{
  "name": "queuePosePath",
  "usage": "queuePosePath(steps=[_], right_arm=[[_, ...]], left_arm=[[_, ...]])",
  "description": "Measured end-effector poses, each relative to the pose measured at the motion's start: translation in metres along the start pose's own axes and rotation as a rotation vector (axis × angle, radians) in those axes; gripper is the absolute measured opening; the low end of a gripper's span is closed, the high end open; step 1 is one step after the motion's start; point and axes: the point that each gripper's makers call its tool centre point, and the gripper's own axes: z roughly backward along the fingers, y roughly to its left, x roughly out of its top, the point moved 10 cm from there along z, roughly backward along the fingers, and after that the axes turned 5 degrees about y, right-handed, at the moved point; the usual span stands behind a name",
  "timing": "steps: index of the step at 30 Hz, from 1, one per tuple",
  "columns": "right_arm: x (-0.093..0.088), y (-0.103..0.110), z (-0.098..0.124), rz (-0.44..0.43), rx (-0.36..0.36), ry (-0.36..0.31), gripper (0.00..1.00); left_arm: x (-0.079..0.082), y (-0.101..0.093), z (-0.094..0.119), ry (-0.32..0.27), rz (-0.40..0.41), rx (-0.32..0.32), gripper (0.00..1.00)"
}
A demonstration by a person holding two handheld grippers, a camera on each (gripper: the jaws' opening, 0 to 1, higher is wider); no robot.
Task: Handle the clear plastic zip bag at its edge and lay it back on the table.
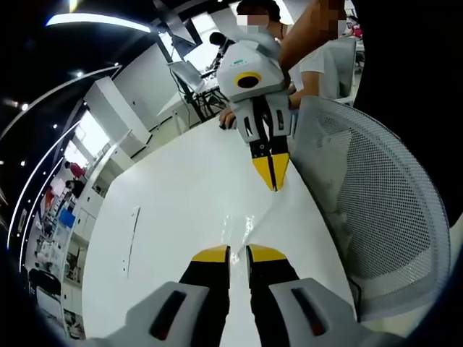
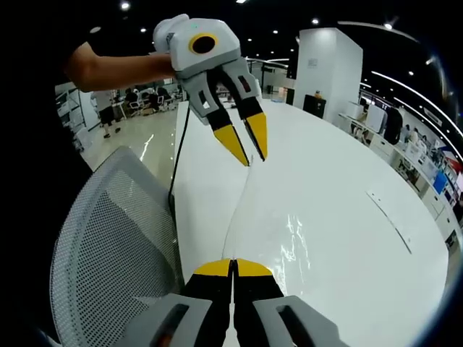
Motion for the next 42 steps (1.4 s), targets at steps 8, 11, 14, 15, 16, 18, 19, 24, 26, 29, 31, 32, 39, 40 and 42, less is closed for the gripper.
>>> queuePosePath(steps=[8,11,14,15,16,18,19,24,26,29,31,32,39,40,42], right_arm=[[0.003,-0.002,-0.004,-0.01,0.016,0.018,0.0],[0.003,-0.002,-0.006,-0.015,0.021,0.024,0.0],[0.003,-0.002,-0.007,-0.02,0.022,0.029,0.0],[0.003,-0.002,-0.007,-0.023,0.023,0.03,0.0],[0.003,-0.002,-0.007,-0.024,0.023,0.032,0.0],[0.003,-0.002,-0.007,-0.027,0.026,0.037,0.0],[0.003,-0.002,-0.007,-0.028,0.027,0.039,0.0],[0.005,-0.003,-0.007,-0.035,0.031,0.052,0.0],[0.005,-0.003,-0.007,-0.037,0.031,0.054,0.0],[0.006,-0.004,-0.007,-0.039,0.032,0.062,0.0],[0.008,-0.004,-0.007,-0.04,0.032,0.061,0.0],[0.008,-0.004,-0.007,-0.04,0.032,0.061,0.0],[0.011,-0.004,-0.008,-0.046,0.032,0.061,0.0],[0.011,-0.004,-0.008,-0.047,0.032,0.062,0.0],[0.012,-0.004,-0.008,-0.045,0.031,0.065,0.0]], left_arm=[[0.006,0.0,0.004,-0.009,-0.009,-0.003,0.06],[0.011,-0.005,-0.001,-0.009,-0.024,-0.031,0.06],[0.017,-0.01,-0.007,-0.017,-0.036,-0.056,0.06],[0.019,-0.012,-0.008,-0.022,-0.041,-0.063,0.06],[0.021,-0.013,-0.01,-0.025,-0.042,-0.071,0.06],[0.025,-0.016,-0.015,-0.028,-0.056,-0.086,0.05],[0.025,-0.017,-0.016,-0.029,-0.057,-0.088,0.05],[0.032,-0.024,-0.025,-0.03,-0.082,-0.123,0.05],[0.033,-0.026,-0.028,-0.028,-0.094,-0.135,0.05],[0.037,-0.03,-0.032,-0.024,-0.116,-0.148,0.04],[0.039,-0.032,-0.036,-0.02,-0.127,-0.157,0.04],[0.039,-0.032,-0.037,-0.018,-0.132,-0.161,0.04],[0.04,-0.036,-0.047,-0.001,-0.158,-0.186,0.03],[0.041,-0.036,-0.048,0.0,-0.16,-0.188,0.03],[0.041,-0.037,-0.051,0.013,-0.176,-0.191,0.03]])
